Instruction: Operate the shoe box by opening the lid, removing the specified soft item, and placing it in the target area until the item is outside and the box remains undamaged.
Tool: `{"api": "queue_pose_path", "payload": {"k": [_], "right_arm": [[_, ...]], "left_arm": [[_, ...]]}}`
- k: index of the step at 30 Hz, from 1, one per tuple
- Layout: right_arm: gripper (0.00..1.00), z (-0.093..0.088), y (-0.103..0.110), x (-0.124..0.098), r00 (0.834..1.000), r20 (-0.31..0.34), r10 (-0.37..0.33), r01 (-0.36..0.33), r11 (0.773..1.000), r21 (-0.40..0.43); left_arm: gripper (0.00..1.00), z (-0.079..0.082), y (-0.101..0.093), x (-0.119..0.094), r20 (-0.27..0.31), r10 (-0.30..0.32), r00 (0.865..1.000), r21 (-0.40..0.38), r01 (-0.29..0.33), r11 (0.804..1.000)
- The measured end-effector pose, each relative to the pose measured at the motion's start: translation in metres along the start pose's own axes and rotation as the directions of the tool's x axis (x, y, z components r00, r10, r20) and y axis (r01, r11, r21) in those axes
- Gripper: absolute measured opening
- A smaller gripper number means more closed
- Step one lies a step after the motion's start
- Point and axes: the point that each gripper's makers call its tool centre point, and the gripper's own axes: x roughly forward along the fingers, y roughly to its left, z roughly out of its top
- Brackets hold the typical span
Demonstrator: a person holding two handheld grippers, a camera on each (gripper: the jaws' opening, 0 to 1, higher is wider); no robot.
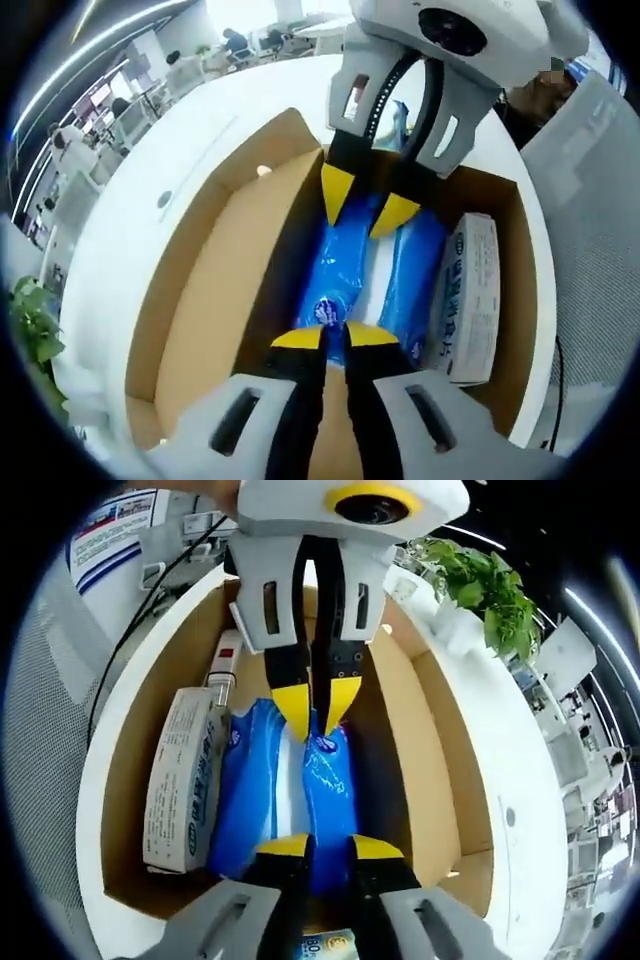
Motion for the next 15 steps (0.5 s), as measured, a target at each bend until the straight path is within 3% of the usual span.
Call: {"api": "queue_pose_path", "payload": {"k": [2, 15], "right_arm": [[0.00, 0.0014, -0.0005, -0.0004, 1.000, 0.009, -0.003, 0.003, 1.000, 0.008], [0.00, 0.0067, -0.0012, -0.0079, 0.999, 0.039, -0.021, 0.019, 0.999, 0.042]], "left_arm": [[0.03, 0.0003, 0.0003, 0.0000, 0.007, -0.002, 1.000, -0.013, 0.002, 1.000], [0.00, 0.0015, -0.0017, -0.0066, 0.015, -0.002, 1.000, -0.006, 0.002, 1.000]]}}
